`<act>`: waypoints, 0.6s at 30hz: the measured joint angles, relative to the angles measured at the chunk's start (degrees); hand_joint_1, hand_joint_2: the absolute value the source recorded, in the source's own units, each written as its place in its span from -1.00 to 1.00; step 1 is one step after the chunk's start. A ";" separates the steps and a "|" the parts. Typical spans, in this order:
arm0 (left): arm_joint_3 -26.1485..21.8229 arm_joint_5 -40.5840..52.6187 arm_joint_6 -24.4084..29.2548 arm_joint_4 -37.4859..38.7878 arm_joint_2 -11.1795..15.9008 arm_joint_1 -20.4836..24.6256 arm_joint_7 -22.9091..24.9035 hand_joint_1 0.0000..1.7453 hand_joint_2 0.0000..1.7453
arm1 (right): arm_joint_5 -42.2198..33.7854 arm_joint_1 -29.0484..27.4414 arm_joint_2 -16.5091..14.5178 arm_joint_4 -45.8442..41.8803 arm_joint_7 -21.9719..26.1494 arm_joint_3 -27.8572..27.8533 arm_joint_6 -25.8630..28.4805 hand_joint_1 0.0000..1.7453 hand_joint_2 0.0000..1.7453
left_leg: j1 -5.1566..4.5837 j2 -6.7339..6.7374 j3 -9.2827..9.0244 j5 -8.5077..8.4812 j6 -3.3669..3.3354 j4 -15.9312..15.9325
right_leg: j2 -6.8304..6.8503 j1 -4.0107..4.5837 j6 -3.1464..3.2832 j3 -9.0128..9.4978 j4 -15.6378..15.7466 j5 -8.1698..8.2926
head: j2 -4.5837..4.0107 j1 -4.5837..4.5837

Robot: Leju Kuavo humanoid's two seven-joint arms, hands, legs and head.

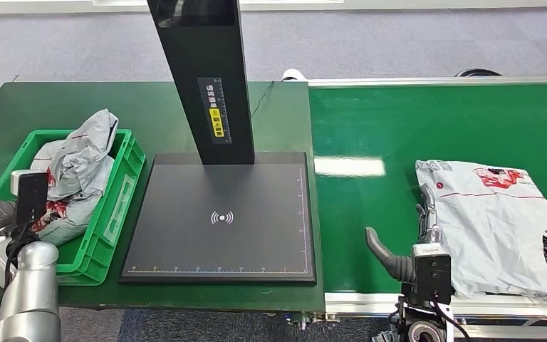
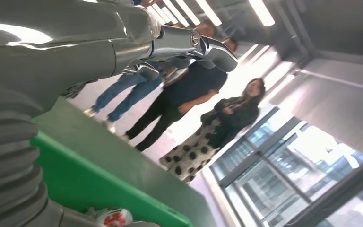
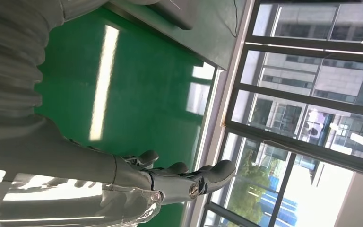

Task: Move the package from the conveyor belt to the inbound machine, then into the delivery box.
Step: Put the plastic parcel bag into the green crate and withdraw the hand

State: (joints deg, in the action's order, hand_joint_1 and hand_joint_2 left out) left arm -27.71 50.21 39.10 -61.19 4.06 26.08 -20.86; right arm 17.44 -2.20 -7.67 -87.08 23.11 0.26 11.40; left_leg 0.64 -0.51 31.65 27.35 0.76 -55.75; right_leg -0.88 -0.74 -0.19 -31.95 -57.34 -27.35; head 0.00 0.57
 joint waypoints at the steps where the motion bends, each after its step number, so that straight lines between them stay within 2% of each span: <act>1: -0.77 0.19 0.00 -0.36 -0.37 0.02 -1.70 -1.00 1.00 | -0.01 -0.05 0.00 0.00 0.05 0.00 0.05 -1.00 1.00 | 0.00 0.00 0.00 0.00 0.00 0.00 | 0.00 0.00 0.00 0.00 0.00 0.00 | 0.00 0.00; 5: -5.47 -2.54 0.00 -2.92 -2.89 0.21 -12.39 -1.00 1.00 | -0.10 -0.12 0.00 0.06 0.49 0.03 0.16 -1.00 1.00 | 0.00 0.02 0.01 0.00 0.00 0.00 | 0.00 0.00 0.00 -0.01 0.00 0.00 | 0.00 -0.01; 7: -6.69 -9.01 0.00 -5.43 -4.14 -0.26 -17.03 -1.00 1.00 | -0.33 -0.09 0.01 0.24 0.85 0.04 0.26 -1.00 1.00 | 0.00 0.02 0.01 0.00 0.00 0.00 | -0.01 0.00 0.00 -0.01 0.00 0.00 | 0.00 0.00; 9: -5.17 -18.33 -0.10 -9.36 -4.90 -1.76 -18.78 -1.00 1.00 | -0.66 -0.05 0.07 0.50 1.49 0.04 0.51 -1.00 1.00 | 0.00 0.01 0.01 0.00 0.00 -0.01 | 0.00 0.00 0.00 -0.03 0.00 0.00 | 0.00 0.01; 11: -0.93 -28.10 -1.26 -14.74 -5.22 -4.18 -19.25 -1.00 1.00 | -1.18 0.11 0.25 0.72 2.34 0.04 0.69 -1.00 1.00 | 0.00 -0.03 0.04 0.00 0.00 -0.02 | 0.01 0.00 0.00 -0.07 0.00 0.00 | 0.00 0.01; 13: 5.82 -35.93 -4.00 -21.09 -5.42 -6.94 -19.44 -1.00 1.00 | -1.75 0.41 0.44 0.84 3.07 0.02 0.55 -1.00 1.00 | 0.00 -0.09 0.09 0.00 -0.01 -0.04 | 0.08 -0.01 -0.01 -0.08 0.01 -0.01 | 0.00 0.00; 16: 17.27 -40.02 -7.11 -30.06 -5.75 -10.49 -19.50 -1.00 1.00 | -2.07 1.02 0.60 0.99 3.62 -0.01 -0.16 -1.00 1.00 | -0.02 -0.12 0.16 0.00 -0.02 -0.05 | 0.17 -0.02 -0.03 -0.04 0.01 0.01 | 0.00 -0.01; 18: 23.25 -40.59 -8.10 -34.97 -5.77 -12.06 -19.51 -1.00 1.00 | -2.08 1.25 0.66 1.07 3.77 -0.01 -0.57 -1.00 1.00 | -0.02 -0.08 0.16 0.00 -0.03 -0.07 | 0.15 -0.03 -0.04 -0.06 0.01 0.03 | 0.00 -0.01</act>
State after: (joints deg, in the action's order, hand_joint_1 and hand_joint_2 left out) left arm -4.46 9.62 30.99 -96.15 -1.71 14.02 -40.37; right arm 15.37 -0.95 -7.02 -86.01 26.88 0.25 10.83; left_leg 0.62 -0.60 31.82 27.35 0.73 -55.82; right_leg -0.73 -0.77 -0.23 -32.01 -57.33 -27.32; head 0.00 0.57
